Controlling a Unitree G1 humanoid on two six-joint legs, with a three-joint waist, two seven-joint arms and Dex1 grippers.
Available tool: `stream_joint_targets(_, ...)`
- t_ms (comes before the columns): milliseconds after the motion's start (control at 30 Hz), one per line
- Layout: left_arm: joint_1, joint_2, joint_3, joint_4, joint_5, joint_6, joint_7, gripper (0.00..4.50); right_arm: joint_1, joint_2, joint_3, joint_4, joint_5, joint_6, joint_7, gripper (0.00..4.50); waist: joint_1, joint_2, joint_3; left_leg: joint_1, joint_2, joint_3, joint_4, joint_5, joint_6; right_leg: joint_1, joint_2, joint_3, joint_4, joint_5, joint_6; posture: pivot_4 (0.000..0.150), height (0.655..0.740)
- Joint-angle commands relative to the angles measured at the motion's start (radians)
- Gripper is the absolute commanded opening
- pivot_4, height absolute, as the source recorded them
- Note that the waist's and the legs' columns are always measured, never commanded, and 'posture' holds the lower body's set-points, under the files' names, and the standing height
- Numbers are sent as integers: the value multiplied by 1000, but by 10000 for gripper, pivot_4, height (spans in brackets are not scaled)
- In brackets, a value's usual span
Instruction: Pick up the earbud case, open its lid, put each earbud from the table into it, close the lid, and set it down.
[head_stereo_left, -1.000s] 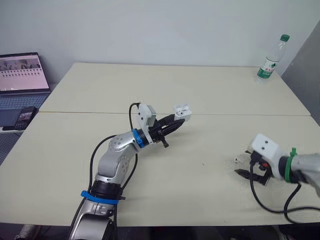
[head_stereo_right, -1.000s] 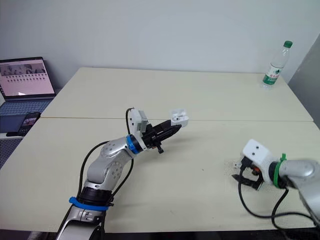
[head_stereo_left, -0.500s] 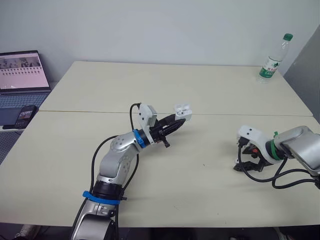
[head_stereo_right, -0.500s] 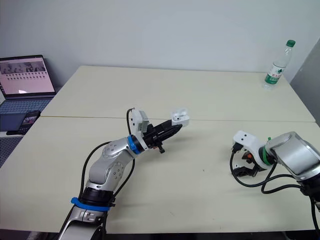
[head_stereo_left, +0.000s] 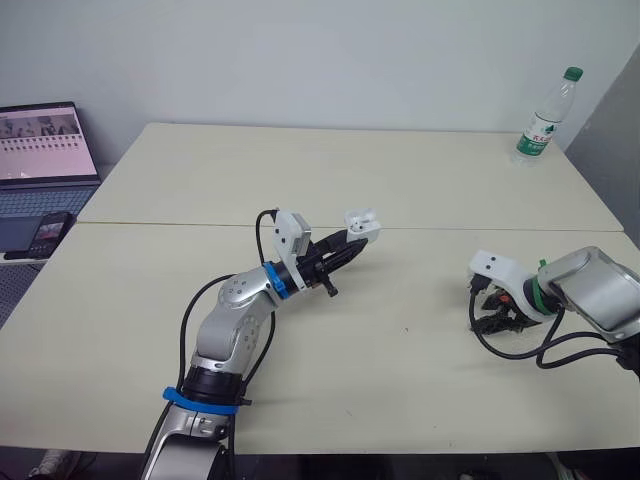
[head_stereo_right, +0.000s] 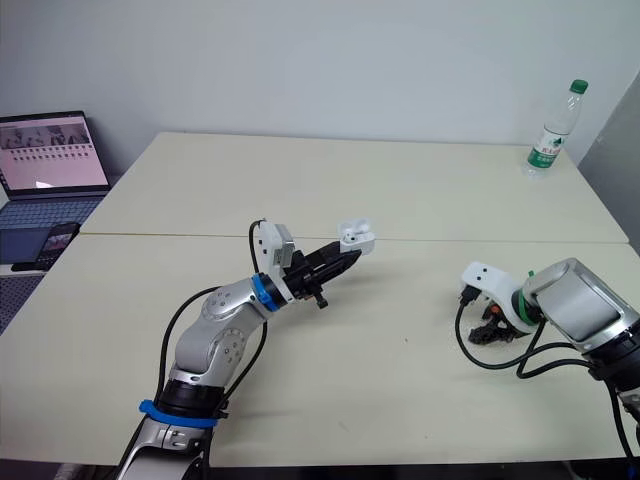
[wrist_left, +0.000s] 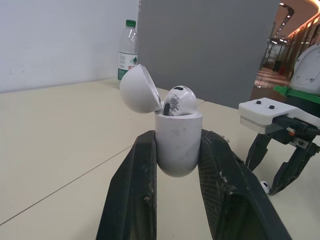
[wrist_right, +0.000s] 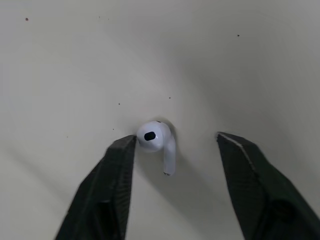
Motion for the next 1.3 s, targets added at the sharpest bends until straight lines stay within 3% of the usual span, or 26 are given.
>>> stream_joint_targets(33,-7,-1,7,-43,-3,-18,1,7814,2,2,-9,-33,4,10,9,13507,0,0,0,0,0,0,0,0,0,0,0,0,0,0,0,1500,7362)
stream_joint_targets(100,-9,-1,6,-41,-3,-18,-1,7814,9,4,-15,-49,10,16,7,5806,0,0,0,0,0,0,0,0,0,0,0,0,0,0,0,1500,7362)
stream_joint_targets(133,-10,-1,6,-40,-3,-18,-1,7814,14,4,-18,-59,14,19,6,4151,0,0,0,0,0,0,0,0,0,0,0,0,0,0,0,1500,7362)
stream_joint_targets(400,-12,1,5,-37,-4,-17,-6,7814,53,-17,-36,-124,19,-57,30,4178,0,0,0,0,0,0,0,0,0,0,0,0,0,0,0,1500,7362)
stream_joint_targets(600,-9,-1,1,-40,-3,-16,-4,7814,152,-144,-42,-110,-79,-520,168,4178,0,0,0,0,-1,0,0,0,0,0,0,-1,0,0,0,1500,7362)
stream_joint_targets(700,-10,0,1,-39,-2,-15,-5,7814,202,-216,-44,-44,-153,-809,249,4178,0,0,0,0,-1,1,0,0,0,0,0,-2,0,-1,1,1500,7362)
stream_joint_targets(833,-9,1,2,-39,-2,-15,-5,7814,238,-253,-62,60,-227,-1048,295,4178,-1,0,0,1,0,3,0,0,0,0,0,-1,0,-1,1,1500,7362)
stream_joint_targets(967,-10,2,0,-37,-2,-15,-8,7814,255,-251,-80,140,-274,-1182,320,4178,-1,0,0,2,0,3,0,0,0,0,0,-1,1,0,0,1500,7362)
stream_joint_targets(1133,-13,1,-1,-35,-2,-14,-10,7814,271,-230,-101,159,-302,-1196,345,4178,0,0,0,2,0,3,0,0,0,1,0,0,1,0,0,1500,7362)
stream_joint_targets(1167,-14,1,-2,-35,-2,-13,-10,7814,275,-229,-105,155,-305,-1190,352,11377,1,0,0,2,0,3,0,0,0,1,0,0,1,0,0,1500,7362)
stream_joint_targets(1300,-14,3,-1,-35,-2,-13,-10,7814,299,-220,-137,134,-314,-1136,350,24998,1,0,0,2,0,2,0,0,0,1,0,0,1,0,0,1500,7362)
